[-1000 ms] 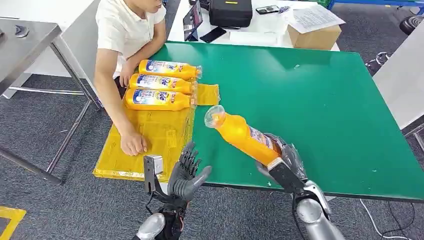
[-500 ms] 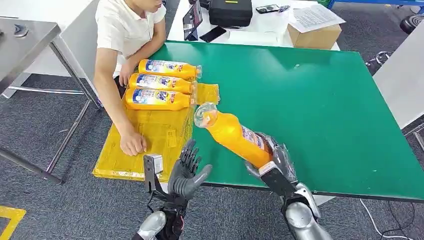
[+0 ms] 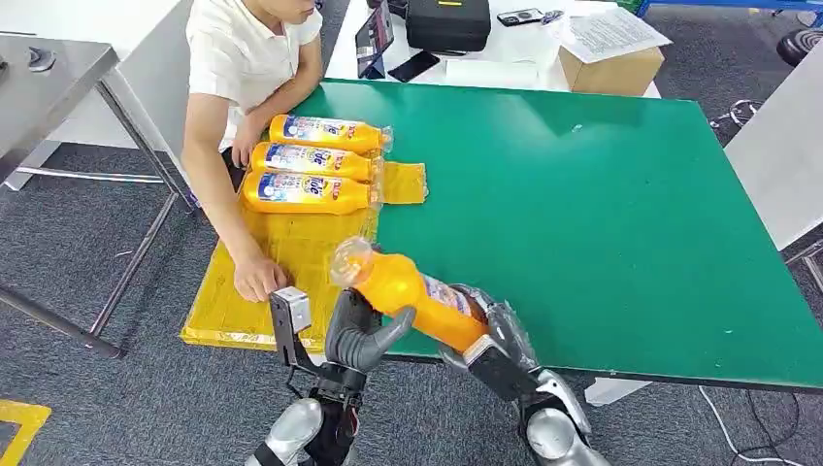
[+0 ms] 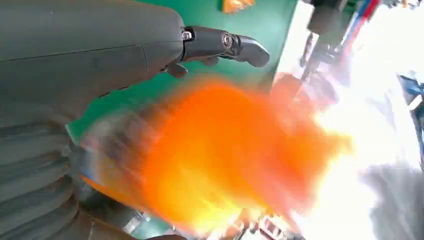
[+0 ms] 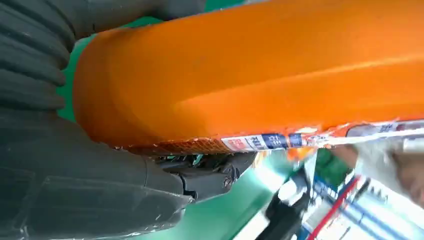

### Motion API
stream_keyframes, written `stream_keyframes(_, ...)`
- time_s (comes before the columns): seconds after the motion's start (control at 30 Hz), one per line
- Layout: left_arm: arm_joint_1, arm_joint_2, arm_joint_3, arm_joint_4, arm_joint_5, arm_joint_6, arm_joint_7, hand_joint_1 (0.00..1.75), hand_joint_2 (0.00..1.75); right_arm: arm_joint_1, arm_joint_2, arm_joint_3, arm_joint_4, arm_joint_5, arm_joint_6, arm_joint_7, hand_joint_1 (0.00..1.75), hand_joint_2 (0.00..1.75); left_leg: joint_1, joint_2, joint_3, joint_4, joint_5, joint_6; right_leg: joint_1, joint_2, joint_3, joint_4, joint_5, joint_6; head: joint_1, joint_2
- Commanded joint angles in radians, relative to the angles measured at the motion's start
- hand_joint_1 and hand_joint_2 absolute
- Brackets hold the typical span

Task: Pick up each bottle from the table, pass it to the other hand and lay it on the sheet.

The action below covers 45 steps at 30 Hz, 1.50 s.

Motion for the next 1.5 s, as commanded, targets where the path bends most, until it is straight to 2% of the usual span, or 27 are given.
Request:
stream_keyframes(0.03,-0.07,0.005,-0.051,0.121,0.001,-0.03,0.051,0.0,1.75,-0.109,0.011,0.11,0.127,0.004,0.007,0.013,1.75,1.75,0.0,0.002,0.003,-0.001,0.0,-0.001,0.0,0.002,0.002,-0.001,0.0,-0.002,0.0,0.0)
stream_keyframes(0.33,-0.133,-0.028,-0.041,0.248,0.029,-0.037,0.069,0.0,1.75,-0.16,0.027,0.167,0.127,0.027,0.007,0.026,1.75,1.75,0.001,0.003,0.005,-0.001,-0.001,-0.002,0.001,0.003,0.004,-0.001,0.0,-0.002,0.0,0.0)
stream_keyframes(0.67,-0.189,-0.063,-0.036,0.368,0.014,-0.059,0.048,0.0,1.75,-0.19,0.033,0.224,0.085,-0.034,0.04,0.026,1.75,1.75,0.0,0.001,0.001,-0.001,0.0,-0.001,0.0,0.001,0.0,0.0,0.0,-0.001,0.0,0.0)
stream_keyframes(0.7,-0.193,-0.064,-0.029,0.366,0.009,-0.051,0.034,0.12,1.75,-0.188,0.033,0.226,0.081,-0.035,0.04,0.027,1.75,1.75,0.001,0.002,0.004,0.0,-0.001,-0.002,0.001,0.003,0.003,0.0,0.0,-0.002,0.0,0.0)
stream_keyframes(0.73,-0.192,-0.067,-0.017,0.361,0.011,-0.044,0.023,1.68,1.75,-0.183,0.033,0.227,0.076,-0.037,0.041,0.028,1.75,1.75,0.001,0.002,0.002,0.0,-0.001,-0.001,0.001,0.003,0.001,0.0,0.0,-0.001,0.001,0.0)
stream_keyframes(0.8,-0.169,-0.063,0.017,0.293,0.01,-0.035,-0.014,1.75,1.75,-0.155,0.025,0.233,0.057,-0.042,0.043,0.03,1.75,1.75,0.001,0.002,0.003,0.0,-0.001,-0.002,0.001,0.002,0.002,0.001,-0.001,-0.002,0.0,0.0)
stream_keyframes(0.83,-0.153,-0.059,0.027,0.255,0.003,-0.031,-0.029,1.75,1.75,-0.141,0.023,0.233,0.053,-0.051,0.05,0.029,1.64,1.75,0.001,0.0,0.002,0.0,-0.001,-0.002,0.001,0.001,0.001,0.0,-0.001,-0.002,0.0,0.0)
stream_keyframes(0.87,-0.137,-0.045,0.028,0.203,-0.008,-0.031,-0.03,1.75,1.75,-0.123,0.021,0.232,0.045,-0.062,0.058,0.027,0.68,1.75,0.001,0.0,0.001,0.0,0.0,-0.001,0.001,0.0,0.001,0.0,0.0,-0.001,0.0,0.0)
stream_keyframes(0.9,-0.125,-0.034,0.032,0.169,-0.011,-0.031,-0.031,1.75,1.75,-0.11,0.019,0.23,0.041,-0.066,0.059,0.026,0.0,1.75,0.001,0.001,0.003,0.0,-0.002,-0.002,0.001,0.002,0.003,0.0,-0.001,-0.002,0.0,0.0)
stream_keyframes(0.97,-0.102,-0.018,0.038,0.112,-0.028,-0.024,-0.037,1.75,1.75,-0.08,0.022,0.217,0.031,-0.079,0.052,0.013,0.0,1.75,0.001,0.001,0.001,0.0,-0.001,-0.001,0.001,0.001,0.001,0.0,0.0,-0.001,0.0,0.0)
stream_keyframes(1.0,-0.093,-0.014,0.043,0.087,-0.045,-0.008,-0.049,1.75,1.75,-0.064,0.022,0.205,0.026,-0.08,0.035,0.002,0.0,0.0,0.001,0.001,0.004,-0.001,-0.002,-0.002,0.001,0.002,0.004,0.0,-0.002,-0.002,0.0,0.0)
stream_keyframes(1.1,-0.084,-0.014,0.042,0.05,-0.137,0.081,-0.085,1.75,1.75,-0.005,0.027,0.154,-0.005,-0.06,-0.056,-0.066,0.0,0.0,0.002,-0.001,0.003,0.0,-0.002,-0.002,0.001,-0.001,0.003,0.0,-0.002,-0.002,0.0,0.0)
stream_keyframes(1.43,-0.083,-0.014,0.042,0.053,-0.137,0.081,-0.085,1.75,1.75,-0.008,0.028,0.152,-0.006,-0.061,-0.054,-0.063,0.0,0.0,0.001,0.0,0.001,-0.001,-0.001,-0.002,0.001,0.001,0.0,0.0,-0.001,-0.002,0.0,0.0)
stream_keyframes(1.47,-0.109,-0.011,0.022,0.087,-0.227,0.16,-0.116,1.75,1.75,0.028,0.064,0.1,-0.043,-0.021,-0.209,-0.204,0.0,0.0,0.001,0.0,-0.001,-0.001,0.0,-0.001,0.0,0.001,-0.002,0.0,0.0,-0.001,0.0,0.0)
stream_keyframes(1.5,-0.122,-0.009,0.015,0.101,-0.272,0.208,-0.127,1.75,1.75,0.053,0.077,0.065,-0.066,0.01,-0.31,-0.234,0.0,0.0,0.001,0.0,0.002,-0.001,-0.001,-0.002,0.001,0.001,0.001,0.0,-0.001,-0.002,0.0,0.0)
